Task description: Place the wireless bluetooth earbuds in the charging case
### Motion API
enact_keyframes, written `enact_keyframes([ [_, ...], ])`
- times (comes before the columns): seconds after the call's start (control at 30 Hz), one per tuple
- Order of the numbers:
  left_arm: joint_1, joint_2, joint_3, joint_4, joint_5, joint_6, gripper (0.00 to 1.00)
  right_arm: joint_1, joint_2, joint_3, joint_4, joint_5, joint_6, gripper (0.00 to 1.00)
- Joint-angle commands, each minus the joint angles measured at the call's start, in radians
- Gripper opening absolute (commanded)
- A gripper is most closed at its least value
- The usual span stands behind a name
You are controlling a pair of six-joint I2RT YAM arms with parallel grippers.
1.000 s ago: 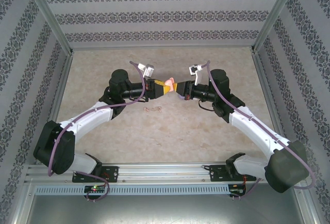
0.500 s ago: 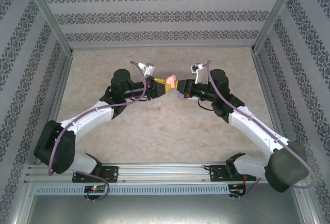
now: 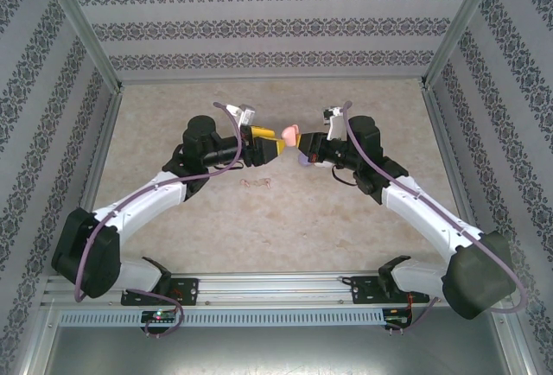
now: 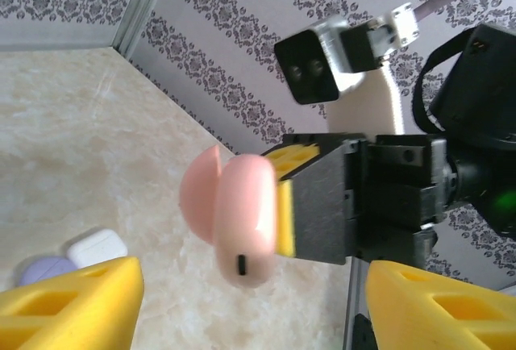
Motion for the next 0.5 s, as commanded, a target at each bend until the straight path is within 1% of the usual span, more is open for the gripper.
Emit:
enact_keyframes([
  [0.0, 0.020, -0.043, -0.007, -0.042, -0.012, 0.041, 0.78, -0.013, 0.009, 0.049, -0.020, 0.021, -0.031, 0.00],
  [0.07, 0.031, -0.054, -0.005, -0.070, -0.019, 0.055, 0.81, -0.015, 0.012, 0.062, -0.048, 0.025, -0.053, 0.00],
  [0.17, 0.051, -0.058, 0.030, -0.163, -0.017, 0.105, 0.85, -0.015, 0.025, 0.094, -0.126, 0.028, -0.126, 0.00],
  [0.33, 0.072, -0.019, 0.148, -0.390, 0.026, 0.248, 0.86, -0.014, 0.060, 0.155, -0.285, 0.039, -0.295, 0.00],
  [0.47, 0.079, 0.071, 0.289, -0.613, 0.091, 0.386, 0.86, -0.012, 0.091, 0.191, -0.374, 0.054, -0.420, 0.00],
])
